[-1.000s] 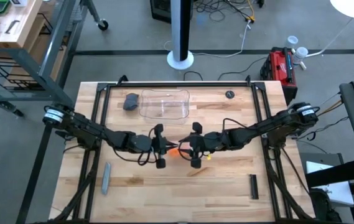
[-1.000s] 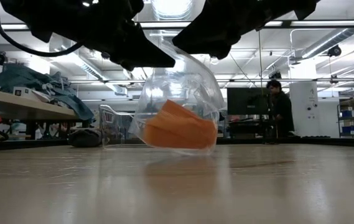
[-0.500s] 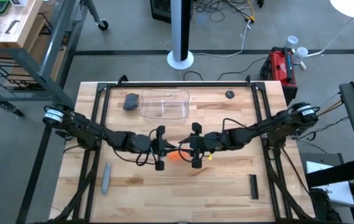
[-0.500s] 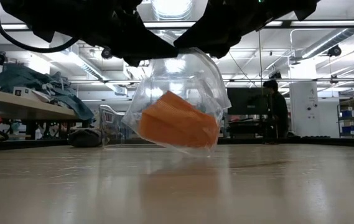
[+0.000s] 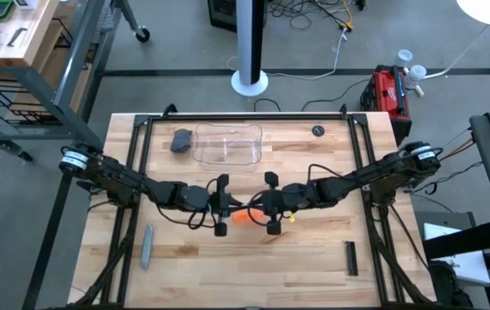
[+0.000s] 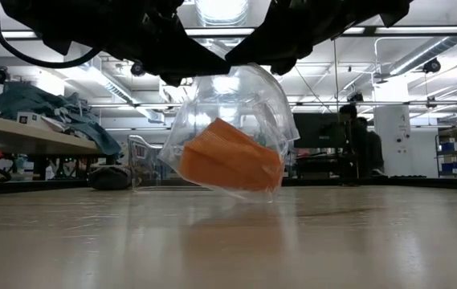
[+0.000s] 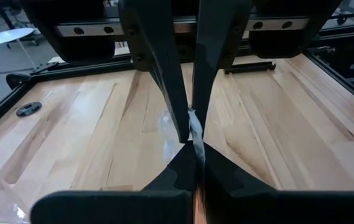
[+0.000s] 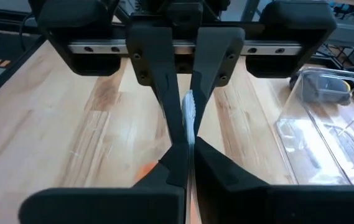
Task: Roll bandage
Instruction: Close the transparent zip bag
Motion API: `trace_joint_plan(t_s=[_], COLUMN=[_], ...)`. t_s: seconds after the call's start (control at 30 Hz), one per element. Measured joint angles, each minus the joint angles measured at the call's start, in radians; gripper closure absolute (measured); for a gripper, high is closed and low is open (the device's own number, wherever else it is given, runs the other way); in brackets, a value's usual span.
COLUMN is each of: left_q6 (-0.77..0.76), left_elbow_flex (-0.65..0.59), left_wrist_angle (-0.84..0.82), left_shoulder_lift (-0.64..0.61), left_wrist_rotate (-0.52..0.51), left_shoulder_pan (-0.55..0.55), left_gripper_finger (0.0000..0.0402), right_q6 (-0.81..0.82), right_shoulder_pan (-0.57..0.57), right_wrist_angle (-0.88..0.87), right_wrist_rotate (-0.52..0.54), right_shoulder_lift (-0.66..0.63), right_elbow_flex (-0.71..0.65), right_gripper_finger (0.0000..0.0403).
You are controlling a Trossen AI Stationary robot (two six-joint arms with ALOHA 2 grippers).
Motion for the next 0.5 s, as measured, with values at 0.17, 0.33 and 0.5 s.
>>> trace_joint_plan(t_s=[0.17,0.33,0.5], left_q6=[0.0,0.0,0.0], left_elbow_flex=[0.0,0.0,0.0], left_wrist_angle=[0.0,0.0,0.0], left_shoulder_lift=[0.0,-0.001,-0.001], left_wrist_rotate=[0.06,0.106,0.124], left_shoulder_pan=[0.001,0.001,-0.001], left_gripper_finger=[0.0401,0.0401,0.0401], right_q6=[0.027,0.027,0.057], right_shoulder_pan=[0.001,0.002,0.0], right_wrist_angle=[0.001,0.005,0.003], right_wrist_rotate=[-0.011,-0.015,-0.049], right_shoulder_lift=[0.0,-0.002,-0.012], right_elbow_flex=[0.0,0.0,0.007], right_gripper_finger=[0.0394,0.0378,0.0346])
